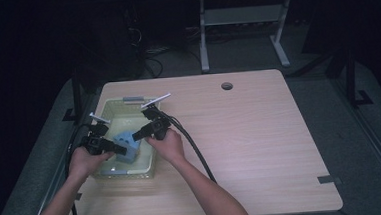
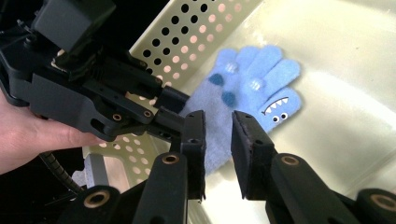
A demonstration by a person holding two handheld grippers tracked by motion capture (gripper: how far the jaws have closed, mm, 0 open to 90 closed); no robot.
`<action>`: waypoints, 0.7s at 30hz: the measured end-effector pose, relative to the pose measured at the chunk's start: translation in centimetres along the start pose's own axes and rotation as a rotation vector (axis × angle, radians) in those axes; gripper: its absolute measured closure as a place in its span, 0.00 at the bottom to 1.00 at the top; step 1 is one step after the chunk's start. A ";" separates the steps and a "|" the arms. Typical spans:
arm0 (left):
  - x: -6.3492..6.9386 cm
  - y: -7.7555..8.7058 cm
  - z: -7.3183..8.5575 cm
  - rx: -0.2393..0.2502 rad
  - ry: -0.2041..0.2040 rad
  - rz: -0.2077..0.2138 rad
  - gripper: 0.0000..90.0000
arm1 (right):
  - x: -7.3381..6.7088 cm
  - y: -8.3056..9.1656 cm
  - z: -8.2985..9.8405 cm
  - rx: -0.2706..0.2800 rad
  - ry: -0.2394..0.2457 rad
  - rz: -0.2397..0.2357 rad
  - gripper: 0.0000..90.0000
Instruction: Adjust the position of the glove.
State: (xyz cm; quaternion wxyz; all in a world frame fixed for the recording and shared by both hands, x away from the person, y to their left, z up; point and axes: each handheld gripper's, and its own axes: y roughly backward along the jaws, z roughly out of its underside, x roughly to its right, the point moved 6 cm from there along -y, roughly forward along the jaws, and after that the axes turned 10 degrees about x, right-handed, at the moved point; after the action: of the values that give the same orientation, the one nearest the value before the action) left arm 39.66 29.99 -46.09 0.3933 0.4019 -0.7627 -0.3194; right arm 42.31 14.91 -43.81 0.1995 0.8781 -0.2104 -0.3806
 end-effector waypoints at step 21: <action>-0.5 0.9 -0.9 -0.002 -0.016 -0.027 0.77 | 0.3 1.6 -0.2 0.038 -0.009 -0.015 0.81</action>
State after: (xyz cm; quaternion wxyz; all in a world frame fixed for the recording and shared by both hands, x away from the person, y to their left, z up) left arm 40.30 30.74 -45.10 0.3832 0.4092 -0.7602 -0.3285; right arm 42.27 13.49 -43.05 0.1791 0.8815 -0.2118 -0.3820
